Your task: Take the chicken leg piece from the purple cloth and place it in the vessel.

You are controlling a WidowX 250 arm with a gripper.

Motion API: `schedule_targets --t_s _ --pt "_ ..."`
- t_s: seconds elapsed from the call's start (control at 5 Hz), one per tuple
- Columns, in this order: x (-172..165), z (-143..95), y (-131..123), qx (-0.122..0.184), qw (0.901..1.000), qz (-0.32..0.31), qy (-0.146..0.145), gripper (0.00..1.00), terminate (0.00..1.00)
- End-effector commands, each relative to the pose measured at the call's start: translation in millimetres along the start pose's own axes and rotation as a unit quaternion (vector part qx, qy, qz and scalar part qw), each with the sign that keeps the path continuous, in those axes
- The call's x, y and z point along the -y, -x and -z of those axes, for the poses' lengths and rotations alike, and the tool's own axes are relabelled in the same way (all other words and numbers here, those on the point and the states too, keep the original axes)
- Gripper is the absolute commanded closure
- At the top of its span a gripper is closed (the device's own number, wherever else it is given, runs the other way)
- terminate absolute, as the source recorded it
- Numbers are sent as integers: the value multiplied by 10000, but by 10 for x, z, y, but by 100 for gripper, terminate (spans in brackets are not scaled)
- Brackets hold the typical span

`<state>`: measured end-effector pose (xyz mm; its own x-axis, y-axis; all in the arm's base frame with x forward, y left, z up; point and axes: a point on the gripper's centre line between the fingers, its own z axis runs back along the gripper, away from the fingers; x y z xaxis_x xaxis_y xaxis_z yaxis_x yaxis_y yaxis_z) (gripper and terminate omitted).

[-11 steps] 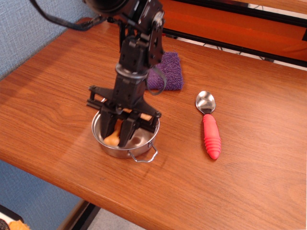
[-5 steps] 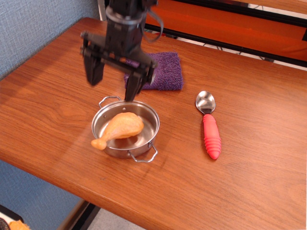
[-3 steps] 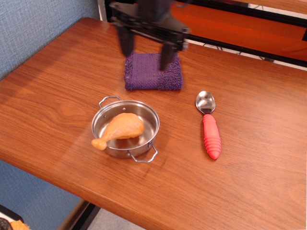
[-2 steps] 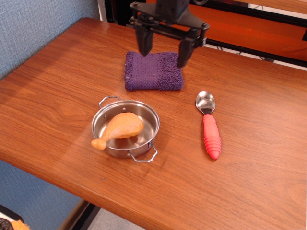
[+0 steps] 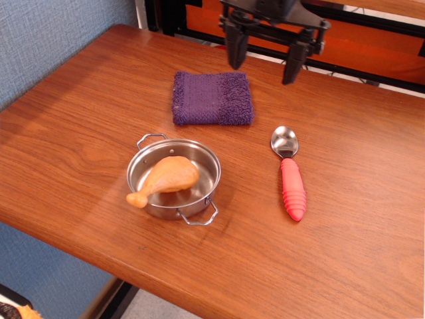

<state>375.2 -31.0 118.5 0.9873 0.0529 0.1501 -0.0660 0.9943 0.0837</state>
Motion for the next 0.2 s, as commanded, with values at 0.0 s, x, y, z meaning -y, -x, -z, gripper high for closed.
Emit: schedule_targets --t_s 0.0 --pt "13 -233 -50 276 9996 -1 23 0 100"
